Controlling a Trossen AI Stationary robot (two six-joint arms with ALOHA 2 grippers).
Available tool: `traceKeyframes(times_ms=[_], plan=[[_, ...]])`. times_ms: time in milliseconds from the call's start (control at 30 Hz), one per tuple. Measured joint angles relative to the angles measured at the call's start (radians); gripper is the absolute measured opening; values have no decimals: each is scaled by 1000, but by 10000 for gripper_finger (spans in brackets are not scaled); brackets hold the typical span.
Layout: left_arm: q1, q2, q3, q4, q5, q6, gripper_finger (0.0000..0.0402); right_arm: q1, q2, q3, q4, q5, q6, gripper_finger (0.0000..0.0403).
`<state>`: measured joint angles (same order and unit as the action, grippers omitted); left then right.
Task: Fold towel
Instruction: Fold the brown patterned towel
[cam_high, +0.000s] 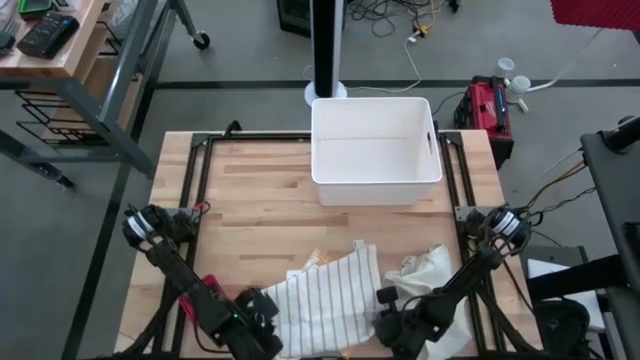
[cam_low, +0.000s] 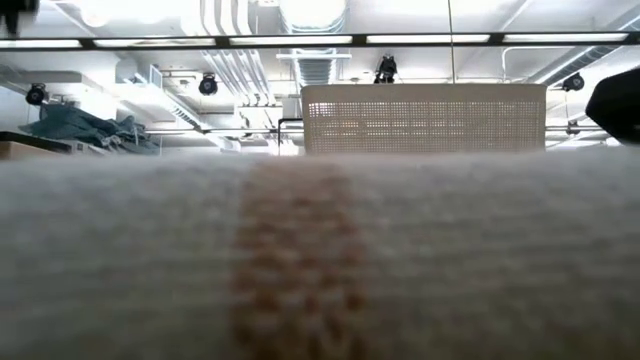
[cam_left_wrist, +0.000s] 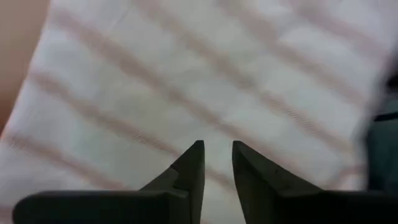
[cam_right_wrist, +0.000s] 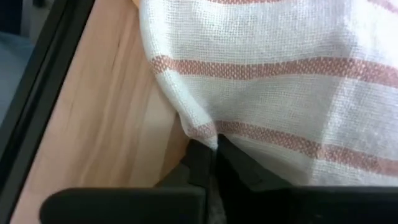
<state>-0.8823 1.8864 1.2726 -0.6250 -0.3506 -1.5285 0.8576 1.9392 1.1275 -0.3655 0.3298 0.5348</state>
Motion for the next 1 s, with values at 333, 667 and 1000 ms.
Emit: traceKeyframes(times_ms=[333,667,1000], plan=[[-39,-1,210,-16,-216,193,55,50,-122,88,-134,80,15,2],[-64,87,252,84,-299,296,61,60,-277,170,-138,371,109,1],[-62,91,252,83,-436,387,77,56,-444,452,-123,636,-333,0]])
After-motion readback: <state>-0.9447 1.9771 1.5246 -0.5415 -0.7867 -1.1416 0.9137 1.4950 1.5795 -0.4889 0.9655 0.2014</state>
